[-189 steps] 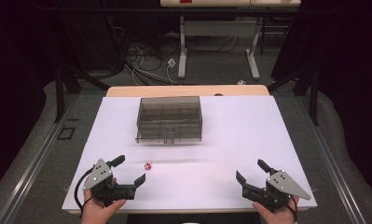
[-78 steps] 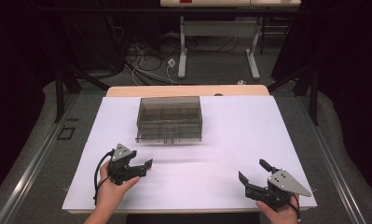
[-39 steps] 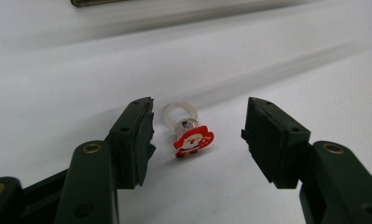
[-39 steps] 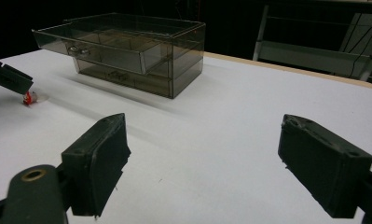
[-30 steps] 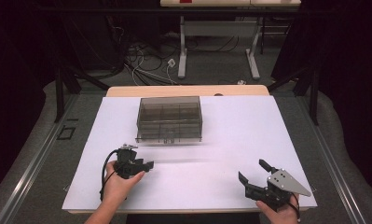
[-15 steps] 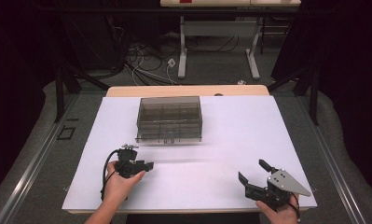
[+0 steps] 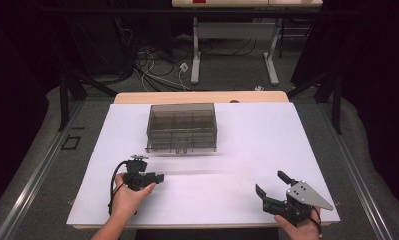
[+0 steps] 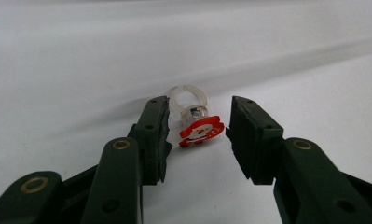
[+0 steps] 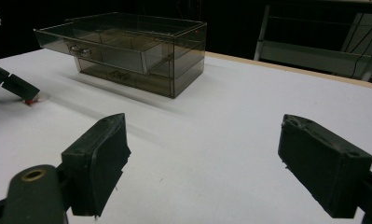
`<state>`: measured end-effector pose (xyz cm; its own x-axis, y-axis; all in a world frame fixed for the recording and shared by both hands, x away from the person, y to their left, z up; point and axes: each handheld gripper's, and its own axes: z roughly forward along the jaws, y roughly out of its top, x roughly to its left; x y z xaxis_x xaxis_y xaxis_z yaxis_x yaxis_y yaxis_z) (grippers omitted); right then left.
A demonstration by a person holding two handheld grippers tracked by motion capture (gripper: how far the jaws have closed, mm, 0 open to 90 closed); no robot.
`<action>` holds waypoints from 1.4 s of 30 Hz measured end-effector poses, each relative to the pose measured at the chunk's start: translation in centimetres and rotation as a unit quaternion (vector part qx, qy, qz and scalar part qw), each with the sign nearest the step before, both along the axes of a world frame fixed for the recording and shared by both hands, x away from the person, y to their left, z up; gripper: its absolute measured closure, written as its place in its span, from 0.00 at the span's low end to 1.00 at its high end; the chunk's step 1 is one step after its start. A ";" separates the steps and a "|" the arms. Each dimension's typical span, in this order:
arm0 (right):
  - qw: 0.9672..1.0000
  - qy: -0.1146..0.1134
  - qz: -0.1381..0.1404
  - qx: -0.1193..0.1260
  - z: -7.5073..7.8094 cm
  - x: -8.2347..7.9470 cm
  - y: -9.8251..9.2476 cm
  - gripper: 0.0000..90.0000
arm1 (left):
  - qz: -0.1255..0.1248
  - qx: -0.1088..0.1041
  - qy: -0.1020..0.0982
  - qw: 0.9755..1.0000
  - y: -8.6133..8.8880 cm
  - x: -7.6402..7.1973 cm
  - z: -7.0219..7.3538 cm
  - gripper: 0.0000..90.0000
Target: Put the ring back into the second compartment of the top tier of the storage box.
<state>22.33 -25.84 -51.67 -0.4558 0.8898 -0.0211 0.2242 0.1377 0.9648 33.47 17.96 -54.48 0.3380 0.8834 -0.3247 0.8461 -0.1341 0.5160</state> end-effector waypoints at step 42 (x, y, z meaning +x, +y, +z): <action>1.000 0.000 0.001 0.000 0.0 0.0 0.0 0.17 | 0.001 0.006 0.006 1.000 -0.2 -0.1 0.0 0.76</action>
